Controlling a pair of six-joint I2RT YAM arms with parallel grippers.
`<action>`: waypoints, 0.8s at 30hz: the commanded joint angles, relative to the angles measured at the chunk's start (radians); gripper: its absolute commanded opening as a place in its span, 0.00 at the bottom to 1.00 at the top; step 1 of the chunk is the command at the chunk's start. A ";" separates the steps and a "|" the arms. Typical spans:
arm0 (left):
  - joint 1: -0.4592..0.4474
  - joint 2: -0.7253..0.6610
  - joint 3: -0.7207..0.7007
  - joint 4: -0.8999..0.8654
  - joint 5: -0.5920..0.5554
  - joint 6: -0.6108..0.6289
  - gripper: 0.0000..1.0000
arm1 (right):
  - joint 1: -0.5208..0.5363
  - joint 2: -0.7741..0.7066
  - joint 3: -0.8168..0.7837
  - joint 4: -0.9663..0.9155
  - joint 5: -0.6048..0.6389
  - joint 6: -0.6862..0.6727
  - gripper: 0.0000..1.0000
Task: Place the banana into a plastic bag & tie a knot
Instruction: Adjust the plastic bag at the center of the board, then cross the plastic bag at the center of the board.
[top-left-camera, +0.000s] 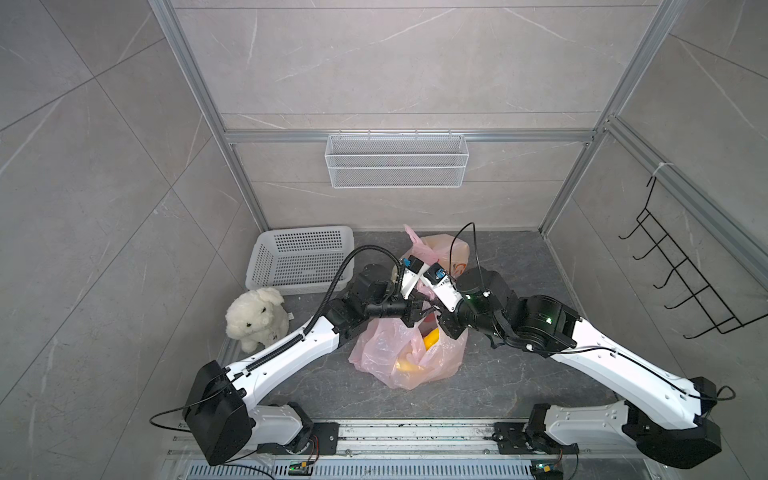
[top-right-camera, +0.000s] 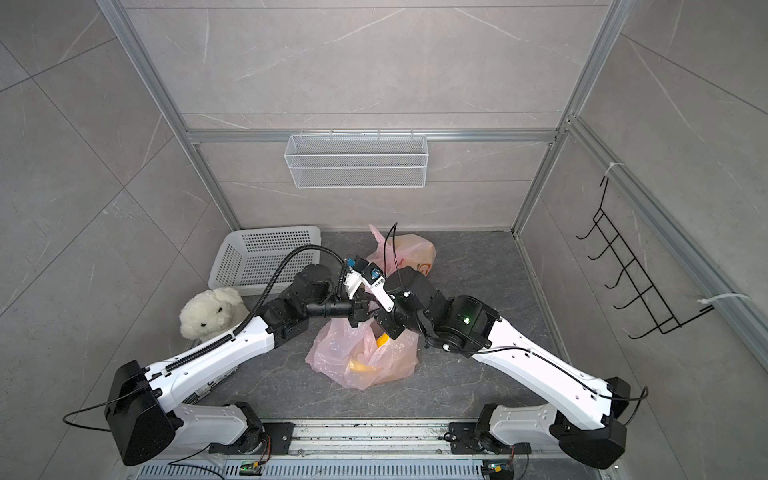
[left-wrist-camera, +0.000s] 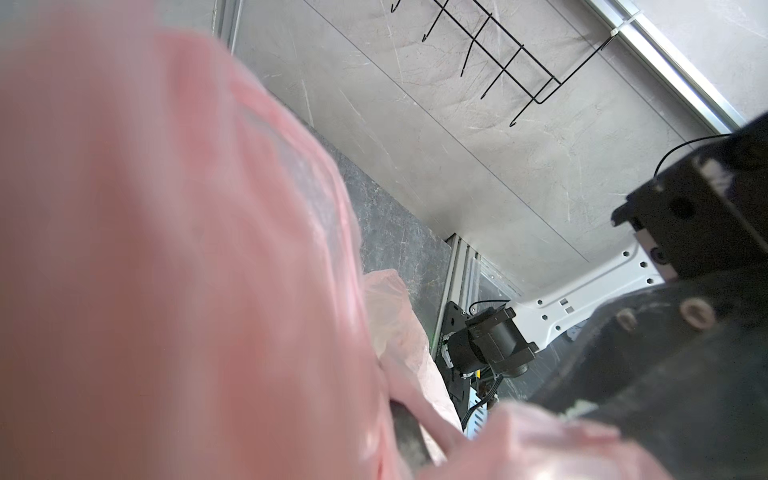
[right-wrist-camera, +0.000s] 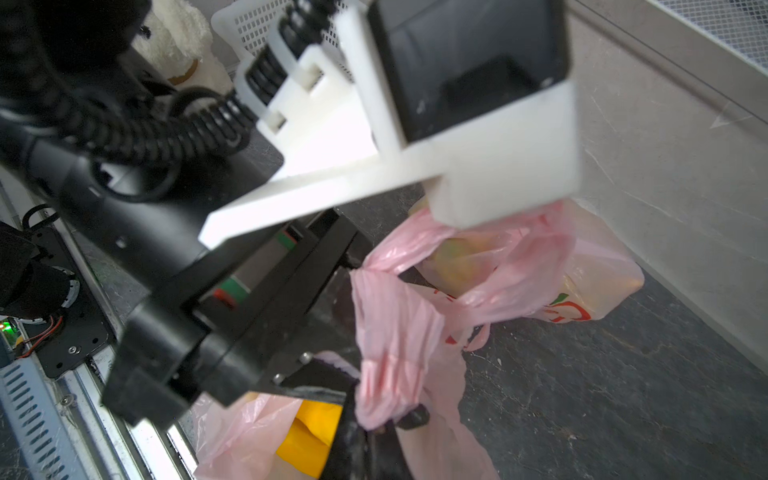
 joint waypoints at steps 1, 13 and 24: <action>0.003 -0.030 -0.008 0.060 -0.015 0.011 0.00 | 0.012 -0.025 0.017 -0.015 -0.018 0.035 0.07; -0.022 -0.028 -0.033 0.066 0.052 0.082 0.00 | -0.104 -0.113 0.062 0.005 -0.032 0.118 0.50; -0.074 -0.034 -0.038 0.076 0.088 0.157 0.00 | -0.155 -0.031 0.064 0.022 -0.153 0.138 0.59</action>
